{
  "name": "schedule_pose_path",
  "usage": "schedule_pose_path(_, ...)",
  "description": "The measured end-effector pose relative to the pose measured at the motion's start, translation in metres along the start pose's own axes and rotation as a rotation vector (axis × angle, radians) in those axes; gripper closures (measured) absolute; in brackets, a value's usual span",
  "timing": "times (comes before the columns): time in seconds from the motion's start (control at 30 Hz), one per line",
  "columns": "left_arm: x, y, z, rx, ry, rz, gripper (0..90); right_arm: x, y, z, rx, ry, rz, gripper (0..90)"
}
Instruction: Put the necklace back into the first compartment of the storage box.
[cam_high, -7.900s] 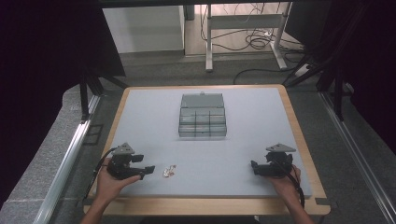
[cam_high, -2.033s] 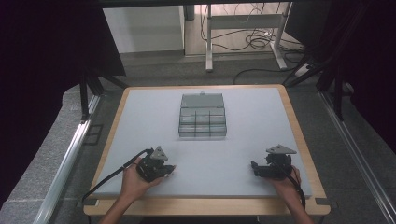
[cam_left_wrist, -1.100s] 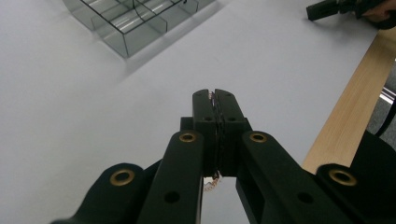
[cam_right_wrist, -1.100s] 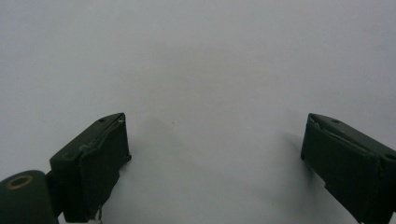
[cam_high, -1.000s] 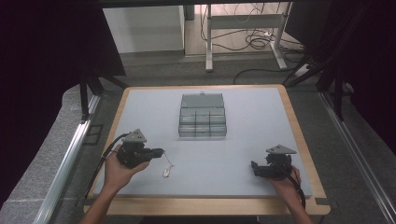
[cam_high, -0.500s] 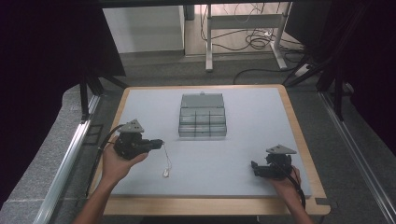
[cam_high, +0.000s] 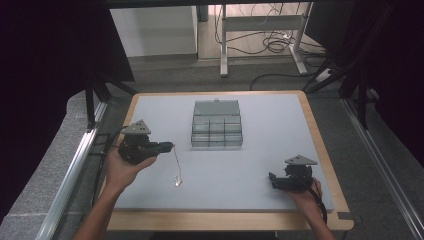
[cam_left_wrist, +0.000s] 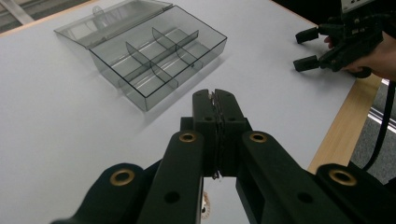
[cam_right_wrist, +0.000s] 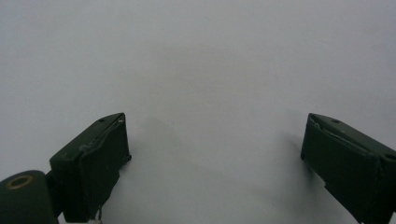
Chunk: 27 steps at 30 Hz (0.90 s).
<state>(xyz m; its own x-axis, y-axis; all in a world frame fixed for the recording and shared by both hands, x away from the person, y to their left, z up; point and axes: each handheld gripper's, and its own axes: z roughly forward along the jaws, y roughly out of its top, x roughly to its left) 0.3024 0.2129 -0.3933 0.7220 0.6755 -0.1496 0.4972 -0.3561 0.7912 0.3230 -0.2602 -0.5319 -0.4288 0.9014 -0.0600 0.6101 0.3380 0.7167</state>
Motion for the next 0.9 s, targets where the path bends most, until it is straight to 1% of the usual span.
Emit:
schedule_pose_path(0.4, 0.003, 0.019, -0.012, -0.027, 0.006, 0.003, 89.6, 0.0, 0.0, 0.0, 0.002, 0.001, 0.0, 7.3)
schedule_pose_path(0.6, 0.004, 0.028, -0.015, -0.038, 0.006, 0.0, 89.6, 0.0, 0.0, 0.0, 0.002, 0.002, 0.001, 7.2)
schedule_pose_path(0.9, 0.004, 0.038, -0.018, -0.048, 0.014, 0.008, 89.6, 0.0, 0.0, 0.0, 0.001, 0.001, 0.001, 7.2)
